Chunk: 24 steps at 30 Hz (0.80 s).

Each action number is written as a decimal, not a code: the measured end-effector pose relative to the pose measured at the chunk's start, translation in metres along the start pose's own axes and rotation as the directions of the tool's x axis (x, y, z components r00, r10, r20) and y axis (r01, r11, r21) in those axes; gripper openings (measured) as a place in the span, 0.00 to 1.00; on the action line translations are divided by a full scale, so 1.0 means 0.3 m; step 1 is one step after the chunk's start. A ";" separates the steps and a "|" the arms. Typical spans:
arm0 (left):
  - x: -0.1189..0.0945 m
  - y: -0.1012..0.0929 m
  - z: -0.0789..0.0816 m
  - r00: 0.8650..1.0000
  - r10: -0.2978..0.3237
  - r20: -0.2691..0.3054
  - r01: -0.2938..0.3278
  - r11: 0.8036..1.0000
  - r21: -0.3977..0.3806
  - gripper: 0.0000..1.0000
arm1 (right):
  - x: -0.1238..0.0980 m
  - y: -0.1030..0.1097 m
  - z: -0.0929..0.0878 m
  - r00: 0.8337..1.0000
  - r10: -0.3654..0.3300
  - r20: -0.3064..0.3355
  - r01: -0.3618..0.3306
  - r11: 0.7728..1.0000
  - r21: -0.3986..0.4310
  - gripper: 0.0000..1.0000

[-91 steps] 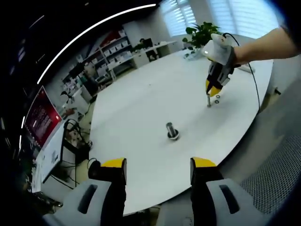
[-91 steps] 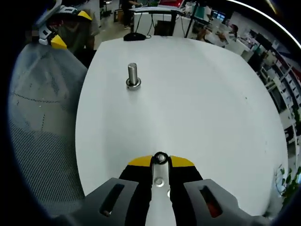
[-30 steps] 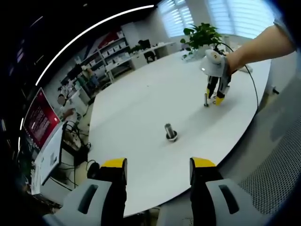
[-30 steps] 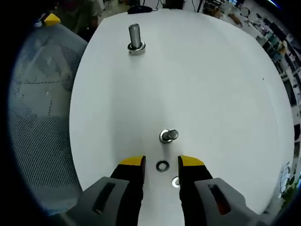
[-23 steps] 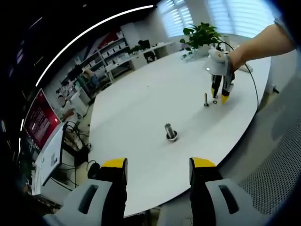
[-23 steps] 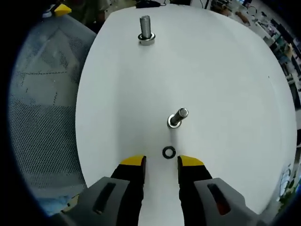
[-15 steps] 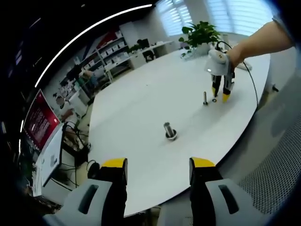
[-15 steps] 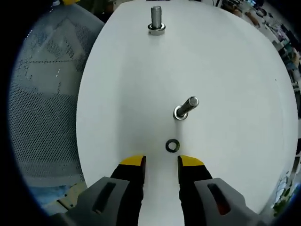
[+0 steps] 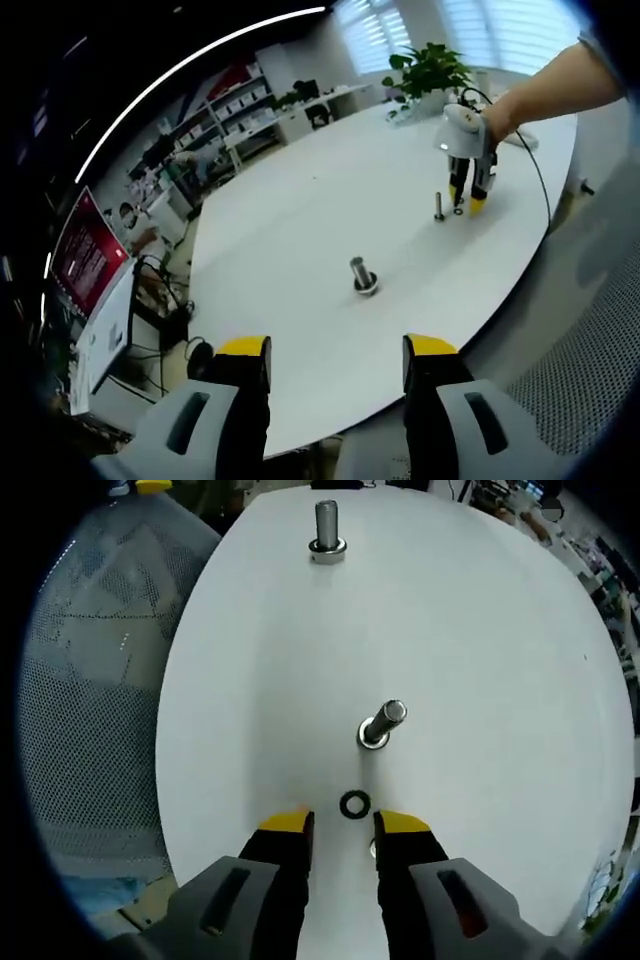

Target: Place the washer onto the threaded stud by aligning its center hole with the stud, sliding it down to the base, and recovering from edge contact or off-axis alignment until the washer reaches the visible bottom stop.

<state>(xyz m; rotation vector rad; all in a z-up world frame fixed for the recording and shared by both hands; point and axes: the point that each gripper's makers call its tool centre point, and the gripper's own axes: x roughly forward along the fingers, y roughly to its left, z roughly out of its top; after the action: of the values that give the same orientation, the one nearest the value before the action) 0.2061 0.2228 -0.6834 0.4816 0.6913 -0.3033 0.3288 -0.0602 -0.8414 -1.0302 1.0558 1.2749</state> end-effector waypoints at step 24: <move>0.004 -0.001 -0.013 1.000 0.000 -0.020 0.000 1.000 0.012 0.51 | -0.082 -0.033 0.062 0.993 -0.069 0.101 0.067 0.998 0.022 0.14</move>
<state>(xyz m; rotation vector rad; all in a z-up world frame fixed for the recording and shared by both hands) 0.2047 0.2244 -0.6869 0.4966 0.7091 -0.3035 0.3389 -0.0478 -0.8134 -0.9691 0.9461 1.2468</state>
